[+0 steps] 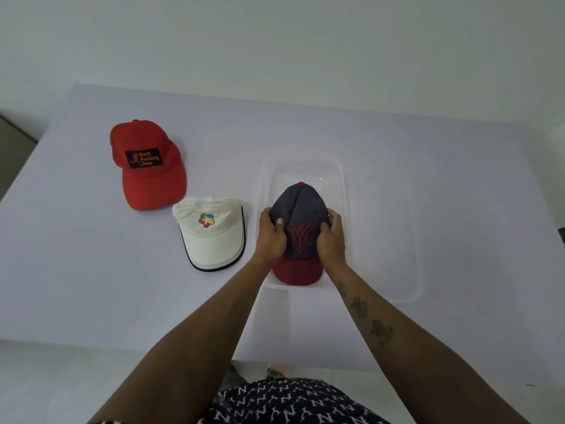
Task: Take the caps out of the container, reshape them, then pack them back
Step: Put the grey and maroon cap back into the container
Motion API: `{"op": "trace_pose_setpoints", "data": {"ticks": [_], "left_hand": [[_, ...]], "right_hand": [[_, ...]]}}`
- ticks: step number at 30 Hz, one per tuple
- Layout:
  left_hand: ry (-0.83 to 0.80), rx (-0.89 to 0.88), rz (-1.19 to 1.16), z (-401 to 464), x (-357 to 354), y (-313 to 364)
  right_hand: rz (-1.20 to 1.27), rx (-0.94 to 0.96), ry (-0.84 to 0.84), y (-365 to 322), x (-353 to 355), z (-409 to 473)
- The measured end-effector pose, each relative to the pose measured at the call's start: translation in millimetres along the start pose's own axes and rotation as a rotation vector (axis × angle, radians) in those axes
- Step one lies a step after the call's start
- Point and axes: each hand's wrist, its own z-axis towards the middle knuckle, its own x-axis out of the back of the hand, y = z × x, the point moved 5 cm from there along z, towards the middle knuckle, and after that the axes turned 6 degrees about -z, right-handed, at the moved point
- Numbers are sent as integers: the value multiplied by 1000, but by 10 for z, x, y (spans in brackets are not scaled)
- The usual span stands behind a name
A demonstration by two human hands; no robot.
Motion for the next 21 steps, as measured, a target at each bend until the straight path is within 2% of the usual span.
{"op": "trace_pose_setpoints", "data": {"ticks": [7, 17, 21], "left_hand": [[83, -64, 120, -126, -100, 180], [87, -129, 170, -229, -109, 120], [97, -191, 163, -287, -29, 212]], "right_hand": [[-23, 68, 29, -144, 46, -37], [-81, 120, 74, -163, 83, -59], [-101, 267, 188, -381, 101, -134]]}}
